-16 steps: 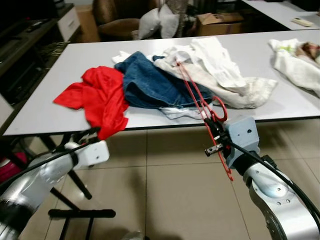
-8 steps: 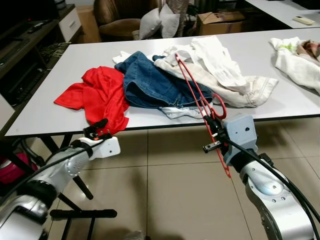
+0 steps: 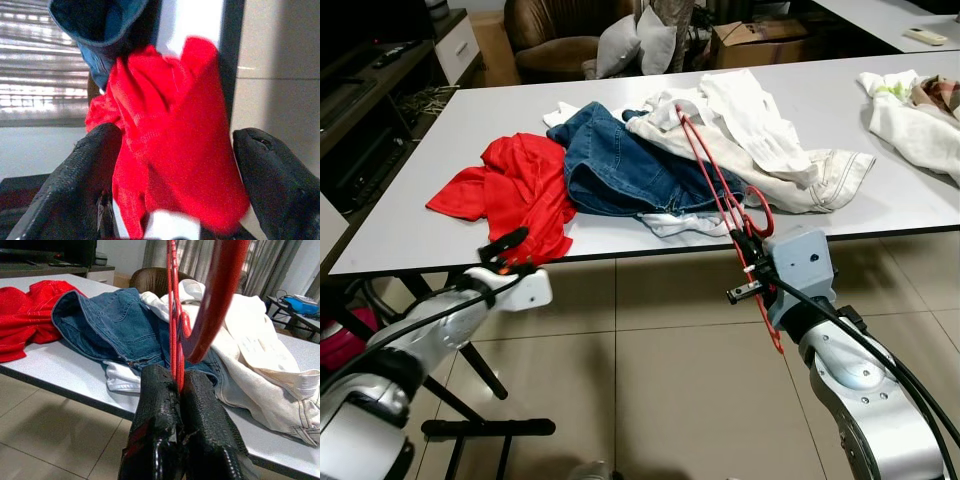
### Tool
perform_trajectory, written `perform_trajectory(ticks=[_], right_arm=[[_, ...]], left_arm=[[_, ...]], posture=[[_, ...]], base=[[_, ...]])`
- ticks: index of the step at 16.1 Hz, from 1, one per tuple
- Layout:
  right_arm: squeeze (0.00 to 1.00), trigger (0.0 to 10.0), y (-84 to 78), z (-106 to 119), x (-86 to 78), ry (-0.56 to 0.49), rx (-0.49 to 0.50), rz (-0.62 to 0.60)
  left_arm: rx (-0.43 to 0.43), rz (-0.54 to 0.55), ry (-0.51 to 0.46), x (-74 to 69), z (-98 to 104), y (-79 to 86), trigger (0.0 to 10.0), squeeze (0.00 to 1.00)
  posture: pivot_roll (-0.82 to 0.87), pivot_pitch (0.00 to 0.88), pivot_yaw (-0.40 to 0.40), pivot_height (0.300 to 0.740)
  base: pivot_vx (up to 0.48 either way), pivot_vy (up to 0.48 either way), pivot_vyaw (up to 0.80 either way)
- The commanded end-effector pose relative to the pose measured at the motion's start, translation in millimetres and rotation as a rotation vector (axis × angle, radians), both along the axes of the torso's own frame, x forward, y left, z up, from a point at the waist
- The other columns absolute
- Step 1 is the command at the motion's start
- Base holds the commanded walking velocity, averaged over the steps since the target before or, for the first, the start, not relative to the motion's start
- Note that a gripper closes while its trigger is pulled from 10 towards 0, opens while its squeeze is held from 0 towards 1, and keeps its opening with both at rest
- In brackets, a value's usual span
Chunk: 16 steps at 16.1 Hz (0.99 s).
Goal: Hang hanger
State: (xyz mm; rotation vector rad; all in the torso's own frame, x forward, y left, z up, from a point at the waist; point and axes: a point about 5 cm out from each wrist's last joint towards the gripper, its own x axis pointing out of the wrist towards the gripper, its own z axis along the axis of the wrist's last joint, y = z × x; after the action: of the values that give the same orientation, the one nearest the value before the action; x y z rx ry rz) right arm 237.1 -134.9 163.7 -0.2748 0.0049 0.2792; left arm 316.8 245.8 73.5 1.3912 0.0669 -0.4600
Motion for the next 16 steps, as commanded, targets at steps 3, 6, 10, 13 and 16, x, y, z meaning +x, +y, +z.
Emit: perform_trajectory(ticks=[3, 6, 10, 13, 16], right_arm=[[0.0, 10.0, 2.4, 1, 2.6, -0.013, 0.002, 0.011], [0.0, 10.0, 1.8, 1, 2.4, -0.012, 0.003, 0.007], [0.0, 10.0, 2.0, 0, 2.1, -0.011, 0.004, 0.006], [0.0, 10.0, 1.3, 0, 2.1, -0.012, 0.003, 0.002], [0.0, 10.0, 1.3, 0, 2.4, -0.011, 0.004, 0.003]], left_arm=[[0.043, 0.002, -0.001, -9.1, -1, 17.7, 10.0, 0.0], [0.054, -0.001, 0.008, -11.0, -2, 21.5, 10.0, 0.0], [-0.017, -0.019, -0.027, -5.4, 6, 14.3, 1.5, 0.0], [-0.047, -0.025, -0.044, -3.2, 10, 11.9, 0.0, 0.0], [-0.089, -0.065, -0.057, -2.6, 15, 7.1, 0.0, 0.0]], posture=[[0.03, 0.0, 0.101, 0.723], [0.03, 0.0, 0.105, 0.723], [0.03, 0.0, 0.108, 0.723], [0.03, 0.0, 0.108, 0.723], [0.03, 0.0, 0.107, 0.723]], base=[[0.0, 0.0, 0.0], [0.0, 0.0, 0.0], [0.0, 0.0, 0.0], [0.0, 0.0, 0.0], [0.0, 0.0, 0.0]])
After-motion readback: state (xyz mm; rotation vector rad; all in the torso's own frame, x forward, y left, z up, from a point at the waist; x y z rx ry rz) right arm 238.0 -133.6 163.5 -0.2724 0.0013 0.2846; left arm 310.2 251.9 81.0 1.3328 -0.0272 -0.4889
